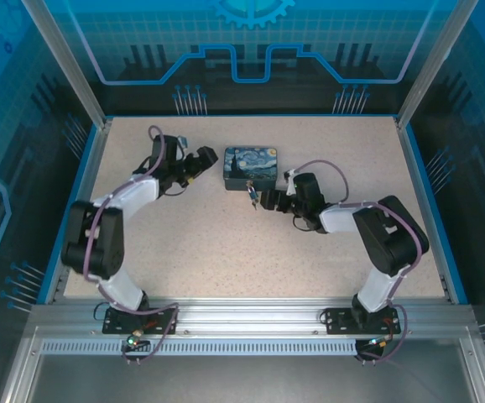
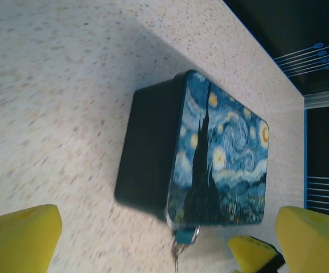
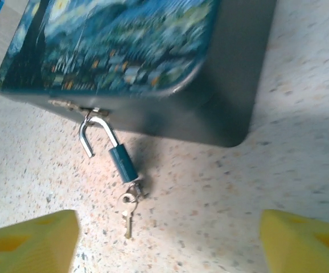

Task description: Unlock the padlock with the key

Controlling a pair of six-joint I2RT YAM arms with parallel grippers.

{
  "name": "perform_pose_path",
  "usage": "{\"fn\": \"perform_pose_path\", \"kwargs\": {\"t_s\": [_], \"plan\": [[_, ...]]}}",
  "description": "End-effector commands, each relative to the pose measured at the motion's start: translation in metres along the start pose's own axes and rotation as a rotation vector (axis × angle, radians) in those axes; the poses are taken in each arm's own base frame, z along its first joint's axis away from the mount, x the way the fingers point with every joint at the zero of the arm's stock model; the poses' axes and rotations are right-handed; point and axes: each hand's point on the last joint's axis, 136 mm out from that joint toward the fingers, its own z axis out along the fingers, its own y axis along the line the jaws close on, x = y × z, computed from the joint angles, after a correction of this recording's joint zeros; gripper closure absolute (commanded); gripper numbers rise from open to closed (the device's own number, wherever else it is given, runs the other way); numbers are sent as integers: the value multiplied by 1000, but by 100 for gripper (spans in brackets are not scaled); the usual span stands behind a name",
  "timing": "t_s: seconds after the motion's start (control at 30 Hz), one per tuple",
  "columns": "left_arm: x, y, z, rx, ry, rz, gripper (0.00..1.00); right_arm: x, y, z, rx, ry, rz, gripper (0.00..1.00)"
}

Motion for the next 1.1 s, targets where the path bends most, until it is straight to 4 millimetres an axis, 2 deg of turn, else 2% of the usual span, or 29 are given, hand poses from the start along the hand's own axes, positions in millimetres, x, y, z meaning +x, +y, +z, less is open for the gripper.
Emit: {"fn": "perform_pose_path", "kwargs": {"t_s": [0.0, 0.07, 0.13, 0.2, 0.33, 0.57, 0.83, 1.07], "plan": [[-9, -21, 24, 112, 55, 21, 1, -19, -14, -14, 39, 1, 26, 7], [-11, -22, 41, 135, 87, 1, 1, -33, -13, -14, -6, -1, 57, 1], [-8, -19, 54, 136, 117, -17, 1, -46, -7, -7, -58, 32, 85, 0], [-4, -19, 61, 148, 136, -22, 1, -59, 2, 4, -92, 55, 79, 0], [4, -29, 69, 186, 183, -22, 2, -78, 7, 23, -116, 57, 93, 0], [20, -31, 82, 207, 263, -61, 5, -88, 14, 51, -132, 87, 120, 0], [47, -51, 77, 274, 343, -49, 8, -86, 28, 62, -190, 126, 98, 0], [64, -49, 55, 273, 337, -60, 9, -81, 44, 71, -256, 179, 67, 2]]}}
